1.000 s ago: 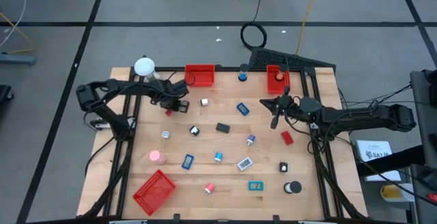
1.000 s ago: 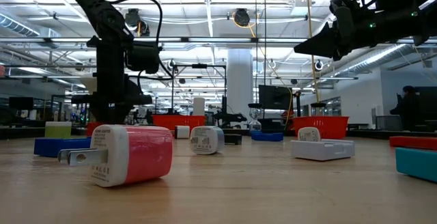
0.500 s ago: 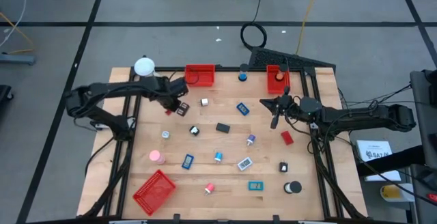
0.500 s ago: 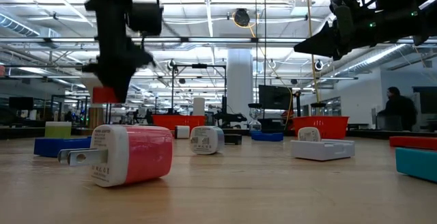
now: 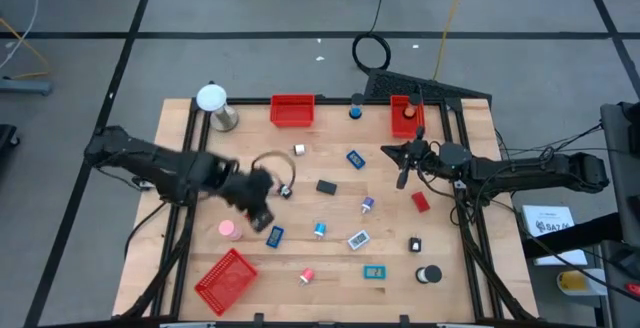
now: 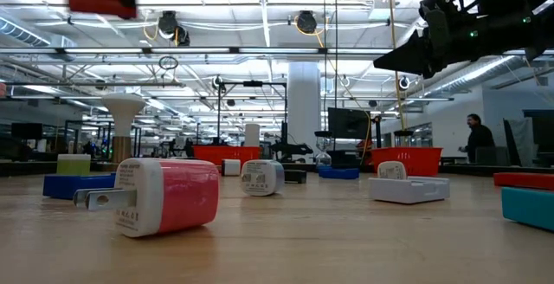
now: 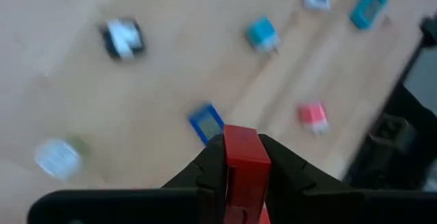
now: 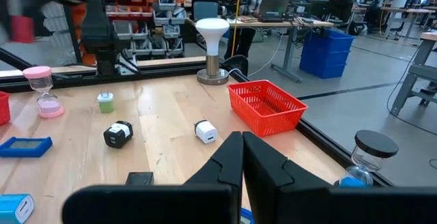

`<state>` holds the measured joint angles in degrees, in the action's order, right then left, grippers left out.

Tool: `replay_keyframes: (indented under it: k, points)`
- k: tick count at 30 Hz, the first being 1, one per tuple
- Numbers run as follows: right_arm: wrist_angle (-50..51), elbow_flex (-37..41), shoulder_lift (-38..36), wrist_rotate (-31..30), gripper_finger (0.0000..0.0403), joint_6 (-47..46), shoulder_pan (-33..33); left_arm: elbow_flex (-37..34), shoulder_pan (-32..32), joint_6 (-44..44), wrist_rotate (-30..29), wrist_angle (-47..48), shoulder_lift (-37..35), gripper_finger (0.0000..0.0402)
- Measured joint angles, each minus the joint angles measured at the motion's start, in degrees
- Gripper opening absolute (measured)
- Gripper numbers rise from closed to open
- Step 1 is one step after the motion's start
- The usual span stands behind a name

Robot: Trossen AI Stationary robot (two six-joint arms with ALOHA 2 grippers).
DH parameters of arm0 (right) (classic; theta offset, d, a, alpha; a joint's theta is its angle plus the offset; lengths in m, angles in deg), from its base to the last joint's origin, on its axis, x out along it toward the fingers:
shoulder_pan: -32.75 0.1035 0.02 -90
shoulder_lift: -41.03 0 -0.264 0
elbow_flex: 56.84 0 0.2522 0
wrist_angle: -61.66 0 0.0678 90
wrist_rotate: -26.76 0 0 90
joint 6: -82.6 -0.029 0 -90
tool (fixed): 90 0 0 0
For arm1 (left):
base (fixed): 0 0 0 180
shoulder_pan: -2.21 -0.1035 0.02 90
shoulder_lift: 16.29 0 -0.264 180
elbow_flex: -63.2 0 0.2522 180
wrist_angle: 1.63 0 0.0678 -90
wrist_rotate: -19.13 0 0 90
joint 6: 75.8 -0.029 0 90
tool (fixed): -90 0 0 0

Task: Pick & Place Office items
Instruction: Put the left red timer into the bottom red basket

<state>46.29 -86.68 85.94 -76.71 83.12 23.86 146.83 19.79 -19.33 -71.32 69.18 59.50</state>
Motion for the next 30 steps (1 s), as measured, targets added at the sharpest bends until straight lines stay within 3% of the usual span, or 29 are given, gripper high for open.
replay_keyframes:
  k: [5, 11, 22, 30]
  points:
    - [-1.0, 0.4, 0.0, 0.0, 0.0004, 0.3, 0.0, 0.0, 12.1, 13.5, -4.2, -0.1, 0.0, 0.0066]
    - [-1.0, 0.4, 0.0, 0.0, 0.0004, 0.3, 0.0, 0.0, 22.3, 26.0, -7.1, -1.4, 0.4, 0.0066]
    - [-1.1, 0.4, 0.0, 0.0, 0.0004, 0.7, 0.0, -0.3, 29.2, 35.0, -4.8, -7.9, 9.6, 0.0067]
    - [-1.0, 0.4, 0.0, 0.0, 0.0004, 0.8, 0.0, -0.3, 32.7, 41.2, -3.9, -7.4, 16.4, 0.0067]
